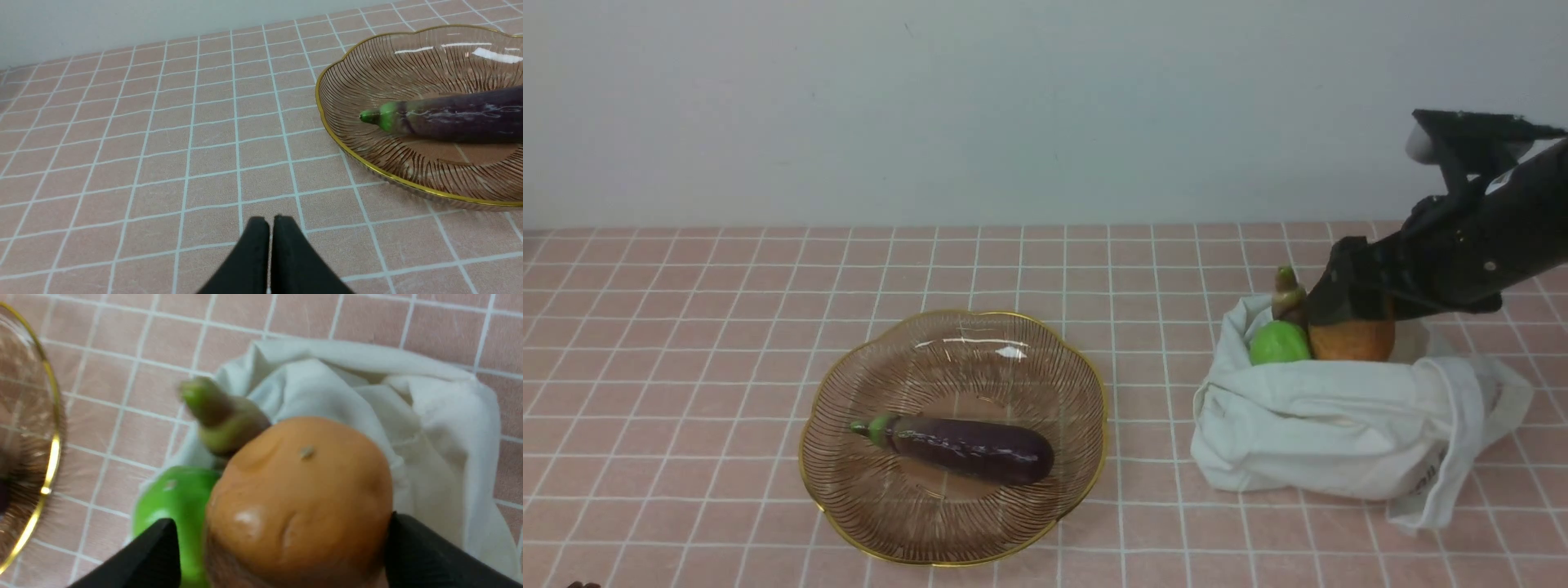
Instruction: Take vegetables from bag on pink coffee tablecloth place on plate.
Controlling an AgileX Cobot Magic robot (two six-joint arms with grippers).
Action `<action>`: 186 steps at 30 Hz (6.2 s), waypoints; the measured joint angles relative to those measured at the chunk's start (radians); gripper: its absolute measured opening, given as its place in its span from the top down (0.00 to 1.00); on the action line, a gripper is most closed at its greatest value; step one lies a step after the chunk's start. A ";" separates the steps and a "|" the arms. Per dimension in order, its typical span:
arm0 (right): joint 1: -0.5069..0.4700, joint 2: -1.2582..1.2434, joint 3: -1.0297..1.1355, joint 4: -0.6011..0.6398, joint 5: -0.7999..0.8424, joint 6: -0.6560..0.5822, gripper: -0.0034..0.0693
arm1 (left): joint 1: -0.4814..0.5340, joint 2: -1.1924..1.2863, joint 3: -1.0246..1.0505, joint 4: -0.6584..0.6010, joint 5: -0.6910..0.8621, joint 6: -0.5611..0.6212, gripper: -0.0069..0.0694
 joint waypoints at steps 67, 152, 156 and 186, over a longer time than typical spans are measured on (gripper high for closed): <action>0.479 -0.477 -0.413 -0.438 0.173 0.386 0.97 | 0.000 0.000 0.000 0.000 0.000 0.000 0.92; -0.141 -1.668 1.209 -0.348 -0.440 0.238 0.97 | 0.000 0.000 0.000 0.000 0.000 0.000 0.92; -0.141 -1.668 1.209 -0.348 -0.440 0.238 0.97 | 0.000 0.000 0.000 0.000 0.000 0.000 0.92; -0.141 -1.668 1.209 -0.348 -0.440 0.221 0.97 | 0.000 0.000 0.000 0.000 0.000 0.000 0.92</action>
